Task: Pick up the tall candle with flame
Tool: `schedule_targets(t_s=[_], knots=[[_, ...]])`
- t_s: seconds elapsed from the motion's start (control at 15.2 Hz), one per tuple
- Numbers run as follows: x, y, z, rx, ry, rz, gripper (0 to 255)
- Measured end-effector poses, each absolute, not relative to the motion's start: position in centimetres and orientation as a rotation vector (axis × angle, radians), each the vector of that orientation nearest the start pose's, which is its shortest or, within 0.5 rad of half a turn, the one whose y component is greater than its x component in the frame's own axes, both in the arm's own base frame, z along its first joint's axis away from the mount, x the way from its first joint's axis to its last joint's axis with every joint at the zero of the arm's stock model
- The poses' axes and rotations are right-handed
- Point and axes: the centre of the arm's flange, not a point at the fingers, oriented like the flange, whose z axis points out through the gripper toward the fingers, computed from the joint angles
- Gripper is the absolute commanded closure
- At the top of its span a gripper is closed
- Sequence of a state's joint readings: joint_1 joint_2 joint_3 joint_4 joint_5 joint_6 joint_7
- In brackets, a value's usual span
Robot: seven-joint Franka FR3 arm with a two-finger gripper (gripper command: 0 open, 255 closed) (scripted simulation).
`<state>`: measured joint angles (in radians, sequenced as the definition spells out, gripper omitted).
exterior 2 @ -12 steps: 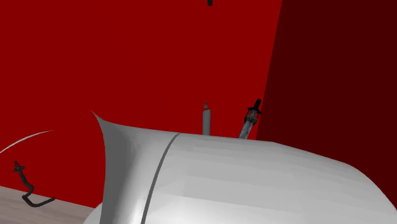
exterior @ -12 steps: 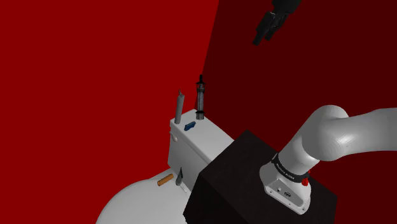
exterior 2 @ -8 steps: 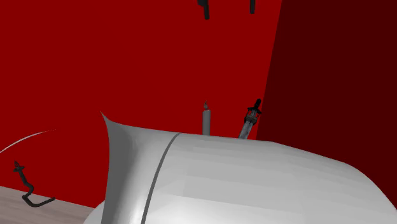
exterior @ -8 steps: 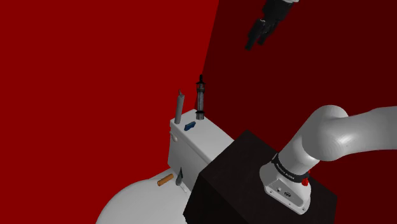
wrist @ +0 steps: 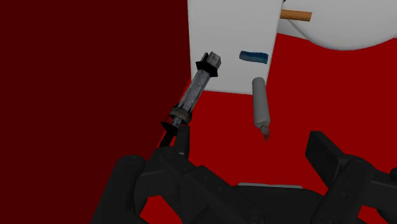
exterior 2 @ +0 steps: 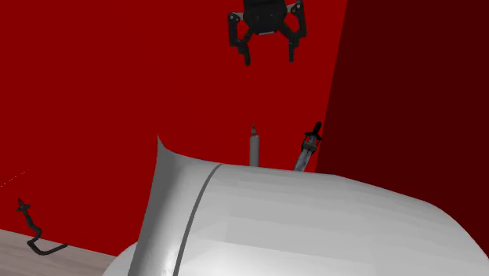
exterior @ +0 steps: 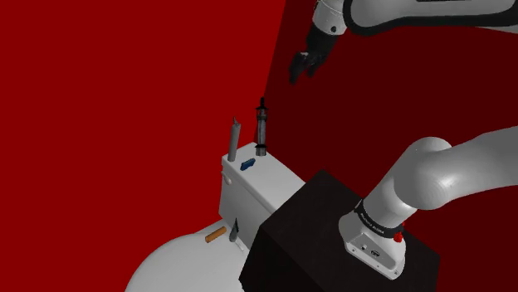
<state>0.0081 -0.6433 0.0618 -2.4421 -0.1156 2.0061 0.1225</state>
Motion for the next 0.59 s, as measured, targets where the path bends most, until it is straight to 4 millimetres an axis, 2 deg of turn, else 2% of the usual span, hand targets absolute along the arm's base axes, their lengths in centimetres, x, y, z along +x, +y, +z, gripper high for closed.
schedule_targets(t_s=[0.59], knots=[[44.8, 4.8, 45.4, -3.267, 0.099, -0.386, 0]])
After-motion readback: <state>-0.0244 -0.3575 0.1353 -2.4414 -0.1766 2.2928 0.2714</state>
